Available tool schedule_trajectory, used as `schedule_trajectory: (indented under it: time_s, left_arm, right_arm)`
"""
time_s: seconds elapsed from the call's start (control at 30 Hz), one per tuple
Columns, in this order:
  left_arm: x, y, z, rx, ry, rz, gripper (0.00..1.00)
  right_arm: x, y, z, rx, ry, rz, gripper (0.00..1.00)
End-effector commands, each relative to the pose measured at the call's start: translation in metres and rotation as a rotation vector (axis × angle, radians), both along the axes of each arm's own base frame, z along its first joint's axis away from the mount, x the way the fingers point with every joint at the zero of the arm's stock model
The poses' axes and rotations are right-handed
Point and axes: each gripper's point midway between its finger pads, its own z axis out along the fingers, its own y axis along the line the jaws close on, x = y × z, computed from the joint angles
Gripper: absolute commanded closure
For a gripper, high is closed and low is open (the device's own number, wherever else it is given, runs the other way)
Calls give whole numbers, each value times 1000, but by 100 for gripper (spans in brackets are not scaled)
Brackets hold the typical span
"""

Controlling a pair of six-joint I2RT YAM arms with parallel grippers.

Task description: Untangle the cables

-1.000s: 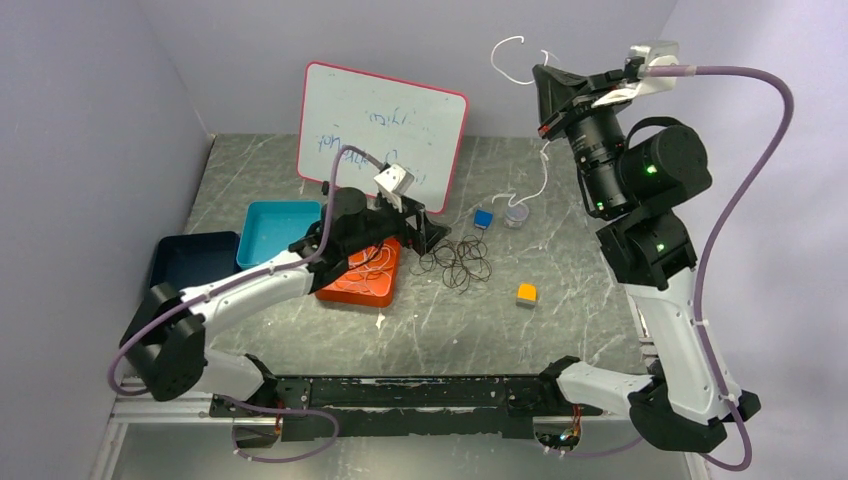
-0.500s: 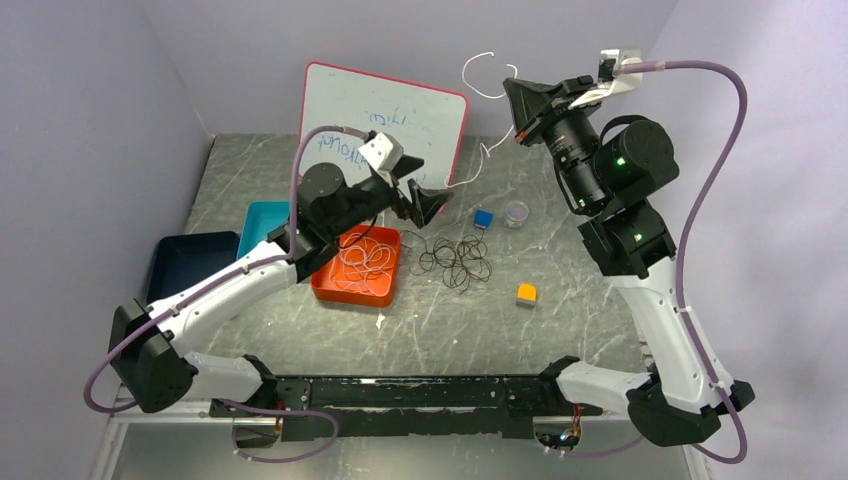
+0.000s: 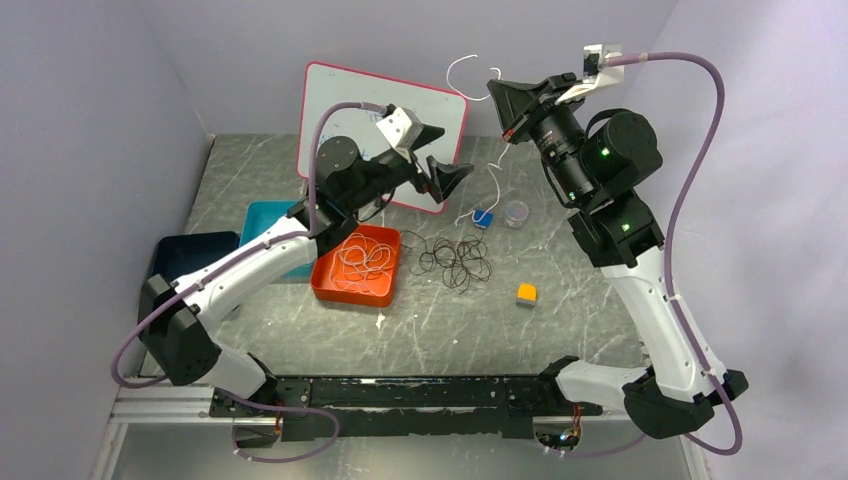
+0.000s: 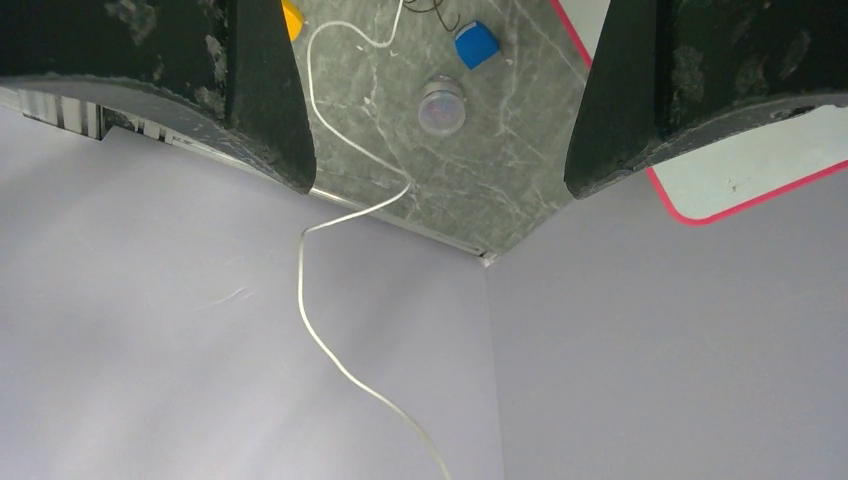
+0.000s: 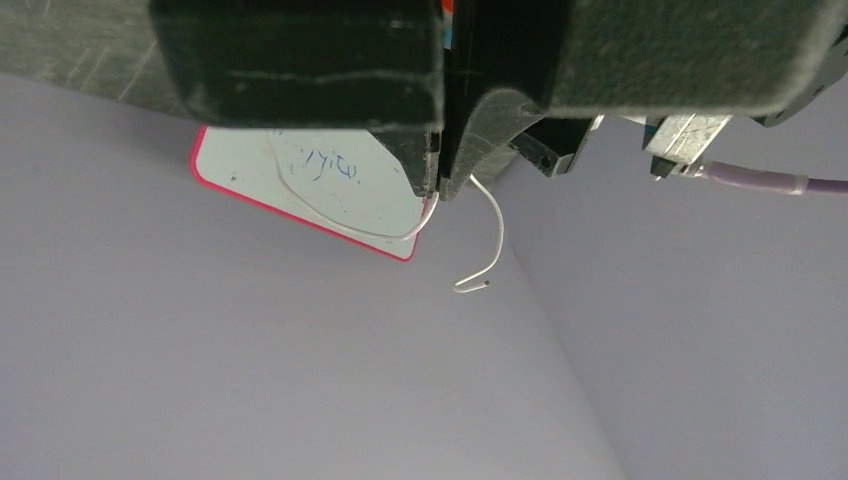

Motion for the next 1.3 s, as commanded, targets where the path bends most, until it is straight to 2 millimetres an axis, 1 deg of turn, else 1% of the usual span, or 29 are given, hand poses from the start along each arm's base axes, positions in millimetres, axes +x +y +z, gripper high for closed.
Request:
schedule_trajectory:
  time_s: [0.0, 0.07, 0.13, 0.27, 0.4, 0.43, 0.6, 0.7, 0.77, 0.83, 0.9, 1.03, 1.13, 1.17, 1.27]
  left_arm:
    - [-9, -9, 30, -57, -92, -63, 0]
    - [-10, -12, 33, -66, -97, -85, 1]
    - [-16, -16, 36, -80, -104, -120, 2]
    - [-22, -24, 39, -99, -102, -176, 3]
    - [-22, -33, 39, -110, -103, -206, 4]
    - [-21, -35, 39, -113, -102, -212, 5]
    - [-9, -48, 31, -107, -83, -218, 23]
    - [-3, -56, 26, -102, -70, -222, 40]
    - [-3, -58, 25, -101, -66, -233, 48]
    - [-3, -61, 22, -101, -57, -241, 51]
    - [-3, -63, 18, -95, -47, -249, 56]
    - [-3, -65, 13, -83, -28, -263, 79]
    - [-5, -64, 12, -79, -17, -262, 90]
    - [-4, -63, 11, -76, -13, -258, 92]
    - [-5, -58, 10, -60, 8, -240, 93]
  right_arm:
    - [-1, 2, 4, 21, -12, 20, 100]
    - [-1, 3, 2, 22, -6, 24, 100]
    - [-1, 4, 2, 24, -2, 30, 100]
    - [-1, 6, 0, 30, 6, 40, 100]
    - [-4, 10, 1, 41, 6, 66, 100]
    - [-5, 10, 1, 42, 5, 70, 100]
    - [-8, 9, 3, 53, 6, 78, 100]
    - [-9, 11, 1, 55, 10, 86, 100]
    - [-9, 10, 0, 56, 12, 85, 100]
    - [-9, 10, -1, 57, 13, 84, 100]
    - [-9, 10, -2, 56, 15, 81, 100]
    - [-8, 9, -3, 55, 14, 76, 100]
    - [-6, 8, -5, 50, 16, 65, 100]
    - [-7, 7, -6, 49, 15, 61, 100]
    - [-5, 4, -11, 43, 20, 43, 100]
